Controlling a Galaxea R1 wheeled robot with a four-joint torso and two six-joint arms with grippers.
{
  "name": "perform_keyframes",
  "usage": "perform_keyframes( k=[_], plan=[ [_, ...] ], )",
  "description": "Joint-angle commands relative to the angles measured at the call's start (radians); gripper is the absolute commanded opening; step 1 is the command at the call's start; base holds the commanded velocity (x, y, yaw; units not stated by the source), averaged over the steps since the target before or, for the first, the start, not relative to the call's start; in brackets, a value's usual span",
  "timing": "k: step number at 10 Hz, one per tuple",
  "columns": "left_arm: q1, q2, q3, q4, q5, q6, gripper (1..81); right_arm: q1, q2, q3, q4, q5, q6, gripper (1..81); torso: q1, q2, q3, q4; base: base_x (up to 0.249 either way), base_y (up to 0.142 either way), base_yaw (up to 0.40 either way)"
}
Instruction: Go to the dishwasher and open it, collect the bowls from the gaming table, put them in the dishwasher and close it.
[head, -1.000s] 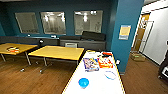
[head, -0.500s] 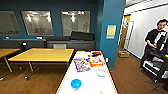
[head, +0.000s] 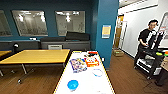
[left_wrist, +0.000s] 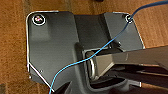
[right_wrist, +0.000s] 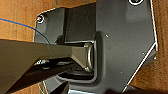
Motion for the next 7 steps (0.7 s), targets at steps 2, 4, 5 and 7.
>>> perform_keyframes(
  k=[2,4,5,7],
  plan=[
    [-0.035,0.004,0.004,0.0,0.045,0.003,81.1,0.05,0.0,0.004,-0.002,-0.051,-0.003,81.1,0.0,0.0,0.0,0.0,0.0,0.0,0.0],
    [-0.036,0.004,0.003,0.0,0.045,0.001,81.1,0.05,0.001,0.004,-0.002,-0.051,-0.004,81.1,0.0,0.0,0.0,0.0,0.0,0.0,0.0],
    [-0.036,0.004,0.003,-0.002,0.045,0.001,81.1,0.051,0.0,0.004,-0.002,-0.052,-0.004,81.1,0.0,0.0,0.0,0.0,0.0,0.0,0.0],
    [-0.036,0.004,0.003,-0.002,0.045,0.001,81.1,0.05,0.0,0.004,-0.002,-0.051,-0.003,81.1,0.0,0.0,0.0,0.0,0.0,0.043,0.0]
  ],
)
